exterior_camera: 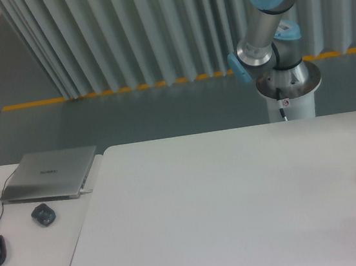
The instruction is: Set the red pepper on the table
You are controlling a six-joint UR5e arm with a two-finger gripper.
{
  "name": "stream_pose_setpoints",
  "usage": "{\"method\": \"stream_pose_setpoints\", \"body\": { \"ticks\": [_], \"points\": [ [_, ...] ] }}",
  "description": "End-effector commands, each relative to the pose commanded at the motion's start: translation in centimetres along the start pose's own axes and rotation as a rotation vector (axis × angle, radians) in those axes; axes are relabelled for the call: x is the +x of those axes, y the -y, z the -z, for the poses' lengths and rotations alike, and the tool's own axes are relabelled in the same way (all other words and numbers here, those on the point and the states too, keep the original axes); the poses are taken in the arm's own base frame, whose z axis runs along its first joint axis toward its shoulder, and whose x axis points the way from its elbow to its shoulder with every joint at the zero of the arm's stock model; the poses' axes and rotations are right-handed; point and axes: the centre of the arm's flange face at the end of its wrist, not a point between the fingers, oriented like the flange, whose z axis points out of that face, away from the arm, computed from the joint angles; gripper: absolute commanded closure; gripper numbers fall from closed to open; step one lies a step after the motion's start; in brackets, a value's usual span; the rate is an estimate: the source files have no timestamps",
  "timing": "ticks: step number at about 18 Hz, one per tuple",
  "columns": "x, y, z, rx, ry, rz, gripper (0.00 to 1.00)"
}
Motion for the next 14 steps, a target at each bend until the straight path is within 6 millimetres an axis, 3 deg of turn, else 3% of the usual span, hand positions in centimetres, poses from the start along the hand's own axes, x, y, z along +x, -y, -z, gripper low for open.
{"method": "stream_pose_setpoints", "body": {
  "ticks": [3, 10, 14],
  "points": [
    [0.2, -0.1, -1.5, -0.029, -0.015, -0.003, 0.0],
    [-0.1, 0.2, -2.6, -0.028, -0.02, -0.004, 0.0],
    [-0.5, 0.5, -4.9, -0.027, -0.008, -0.004, 0.0]
  ]
}}
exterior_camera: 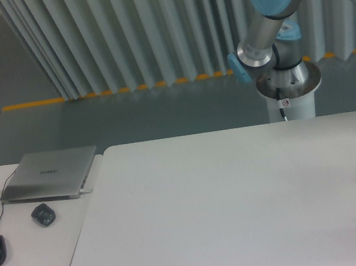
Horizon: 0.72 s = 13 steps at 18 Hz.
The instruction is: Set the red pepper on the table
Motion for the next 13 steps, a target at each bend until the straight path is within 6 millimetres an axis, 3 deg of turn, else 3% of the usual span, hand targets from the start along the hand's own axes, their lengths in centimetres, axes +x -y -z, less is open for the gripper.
{"method": "stream_pose_setpoints", "body": {
  "ticks": [5, 6, 7, 8, 11, 13],
  "points": [
    [-0.12, -0.19, -0.21, -0.003, -0.001, 0.0, 0.0],
    [-0.07, -0.19, -0.27, -0.003, -0.003, 0.001, 0.07],
    [-0.18, -0.32, -0.02, -0.003, 0.0, 0.003, 0.32],
    [-0.13, -0.32, -0.08, -0.003, -0.001, 0.003, 0.39],
    [0.18, -0.19, -0.42, -0.011, -0.008, 0.0, 0.41],
    [0.22, -0.42, -0.78, -0.049, -0.003, -0.001, 0.56]
  ]
}}
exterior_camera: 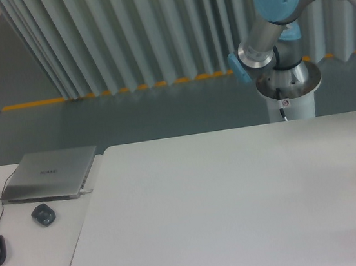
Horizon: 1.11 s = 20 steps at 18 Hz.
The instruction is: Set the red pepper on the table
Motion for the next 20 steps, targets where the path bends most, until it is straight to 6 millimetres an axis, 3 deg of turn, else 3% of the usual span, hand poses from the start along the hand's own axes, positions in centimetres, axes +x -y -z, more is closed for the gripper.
{"method": "stream_pose_setpoints", "body": {
  "ticks": [6, 11, 15, 16, 17, 18, 19, 20],
  "points": [
    [-0.3, 0.0, 0.8, 0.007, 0.012, 0.004, 0.6],
    [-0.4, -0.5, 3.1, 0.029, 0.013, 0.01, 0.6],
    [-0.5, -0.6, 3.0, 0.028, 0.013, 0.014, 0.59],
    [-0.4, -0.4, 2.6, 0.025, 0.007, 0.032, 0.51],
    [-0.5, -0.4, 2.5, 0.027, 0.013, 0.065, 0.2],
    [-1.0, -0.3, 2.5, 0.034, 0.024, 0.083, 0.0],
    [-1.5, -0.2, 2.5, 0.028, 0.034, 0.092, 0.1],
    [-1.3, -0.1, 2.3, 0.028, 0.028, 0.095, 0.44]
  ]
}}
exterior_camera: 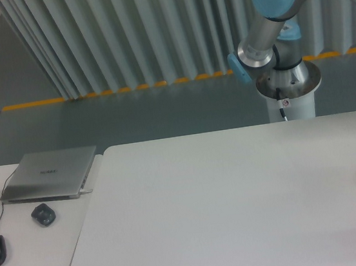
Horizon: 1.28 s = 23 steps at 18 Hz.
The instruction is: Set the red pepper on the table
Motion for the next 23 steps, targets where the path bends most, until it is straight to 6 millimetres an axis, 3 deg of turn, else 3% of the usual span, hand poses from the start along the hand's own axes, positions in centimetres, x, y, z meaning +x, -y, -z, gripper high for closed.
{"method": "stream_pose_setpoints", "body": {
  "ticks": [2, 3, 4, 7, 8, 13, 23],
  "points": [
    [0.0, 0.0, 0.2, 0.003, -0.001, -0.003, 0.66],
    [-0.1, -0.1, 0.5, 0.005, 0.001, 0.002, 0.72],
    [0.2, -0.1, 0.3, 0.004, -0.003, 0.003, 0.54],
    [0.3, 0.0, -0.5, -0.005, -0.008, 0.0, 0.19],
    [0.3, 0.1, -0.9, -0.004, -0.01, -0.005, 0.01],
    [-0.7, -0.6, -0.2, 0.008, 0.008, 0.001, 0.0],
    [-0.1, -0.4, -1.9, -0.003, -0.012, 0.008, 0.0]
  ]
}}
